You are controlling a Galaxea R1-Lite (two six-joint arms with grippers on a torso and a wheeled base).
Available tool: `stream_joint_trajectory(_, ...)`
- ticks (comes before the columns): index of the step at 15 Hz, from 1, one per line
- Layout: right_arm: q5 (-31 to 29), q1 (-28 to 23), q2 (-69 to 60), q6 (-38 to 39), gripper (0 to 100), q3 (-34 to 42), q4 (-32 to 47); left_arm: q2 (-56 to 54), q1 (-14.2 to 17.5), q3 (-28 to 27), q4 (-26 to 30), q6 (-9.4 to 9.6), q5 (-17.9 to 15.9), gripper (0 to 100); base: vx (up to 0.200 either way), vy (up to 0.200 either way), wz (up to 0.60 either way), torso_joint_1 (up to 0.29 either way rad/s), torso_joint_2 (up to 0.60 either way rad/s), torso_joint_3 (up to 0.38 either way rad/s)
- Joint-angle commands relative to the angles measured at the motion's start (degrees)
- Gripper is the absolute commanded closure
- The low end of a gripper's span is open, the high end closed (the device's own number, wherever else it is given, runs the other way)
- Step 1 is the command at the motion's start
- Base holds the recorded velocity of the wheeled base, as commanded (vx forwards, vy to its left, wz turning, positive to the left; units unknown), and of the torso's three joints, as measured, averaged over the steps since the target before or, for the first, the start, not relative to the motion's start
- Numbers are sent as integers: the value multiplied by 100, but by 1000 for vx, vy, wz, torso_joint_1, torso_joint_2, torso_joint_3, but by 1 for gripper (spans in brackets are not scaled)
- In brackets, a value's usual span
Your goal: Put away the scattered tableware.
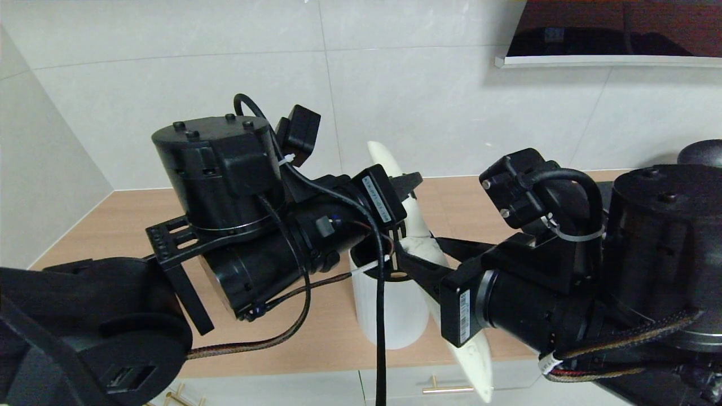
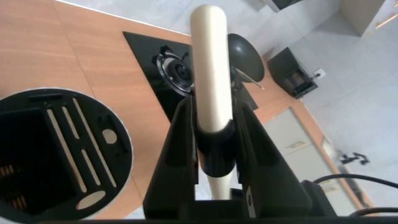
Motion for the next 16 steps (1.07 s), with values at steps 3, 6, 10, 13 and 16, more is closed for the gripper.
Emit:
stream_joint_trajectory(3, 1, 60, -8, -12, 100, 73, -160, -13, 0, 3, 22, 4, 13, 100, 0, 0, 0, 0, 0, 0)
stream_joint_trajectory(6, 1, 60, -26, -12, 100, 91, -168, -22, 0, -6, 22, 4, 22, 100, 0, 0, 0, 0, 0, 0)
stream_joint_trajectory(10, 1, 60, -26, -3, 0, 100, -318, -109, 0, -6, 84, 4, 39, 100, 0, 0, 0, 0, 0, 0)
stream_joint_trajectory(13, 1, 51, -193, -3, 0, 126, -362, -505, 0, -15, 312, 4, 39, 100, 0, 0, 0, 0, 0, 0)
stream_joint_trajectory(16, 27, -151, -685, -21, 0, 152, -344, -962, 0, -68, 752, 57, 39, 100, 0, 0, 0, 0, 0, 0)
